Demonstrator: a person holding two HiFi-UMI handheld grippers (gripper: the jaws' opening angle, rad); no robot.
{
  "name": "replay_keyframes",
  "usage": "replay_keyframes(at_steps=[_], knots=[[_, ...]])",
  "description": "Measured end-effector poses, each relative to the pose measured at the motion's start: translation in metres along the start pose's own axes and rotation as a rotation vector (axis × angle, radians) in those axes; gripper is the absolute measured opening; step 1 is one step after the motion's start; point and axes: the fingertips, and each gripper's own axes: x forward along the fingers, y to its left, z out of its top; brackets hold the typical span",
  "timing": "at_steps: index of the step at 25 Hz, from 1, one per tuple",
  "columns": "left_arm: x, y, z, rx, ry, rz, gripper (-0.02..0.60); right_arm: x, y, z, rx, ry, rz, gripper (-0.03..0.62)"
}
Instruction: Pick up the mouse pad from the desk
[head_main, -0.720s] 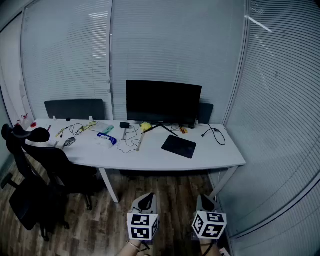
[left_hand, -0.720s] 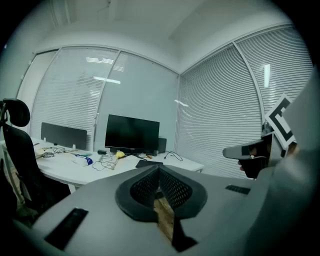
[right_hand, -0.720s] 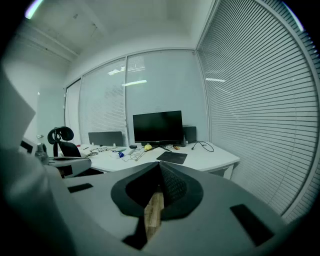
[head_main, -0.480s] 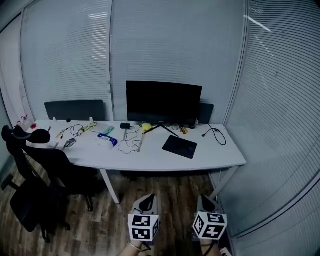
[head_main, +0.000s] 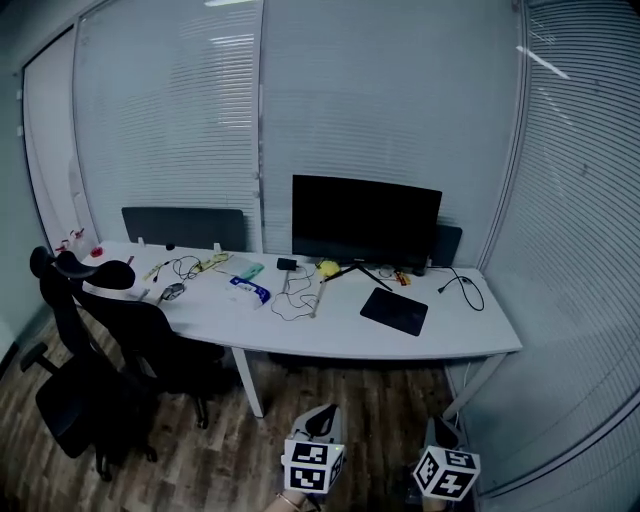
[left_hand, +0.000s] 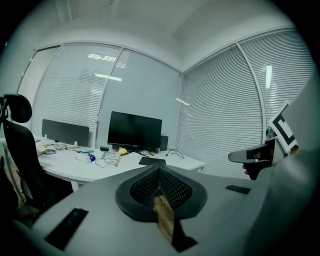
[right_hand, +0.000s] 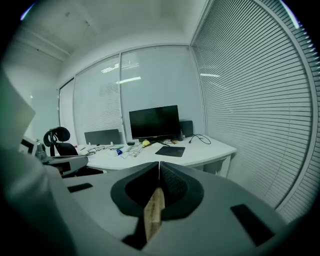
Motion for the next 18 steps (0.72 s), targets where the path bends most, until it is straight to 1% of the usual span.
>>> replay_keyframes(at_steps=[5, 8, 12, 18], knots=[[0.007, 0.007, -0.01, 0.013, 0.027, 0.025, 0.017, 0.014, -0.003, -0.006, 0.008, 0.019, 0.011, 0.034], [0.018, 0.01, -0.008, 0.014, 0.02, 0.041, 0.017, 0.029, -0.005, -0.006, 0.009, 0.029, 0.028, 0.034], [0.04, 0.009, -0.001, 0.005, 0.016, 0.063, 0.017, 0.054, -0.017, -0.003, 0.013, 0.045, 0.045, 0.034], [0.088, 0.004, 0.013, 0.013, 0.021, 0.085, 0.018, 0.102, -0.042, 0.018, 0.019, 0.055, 0.068, 0.034]])
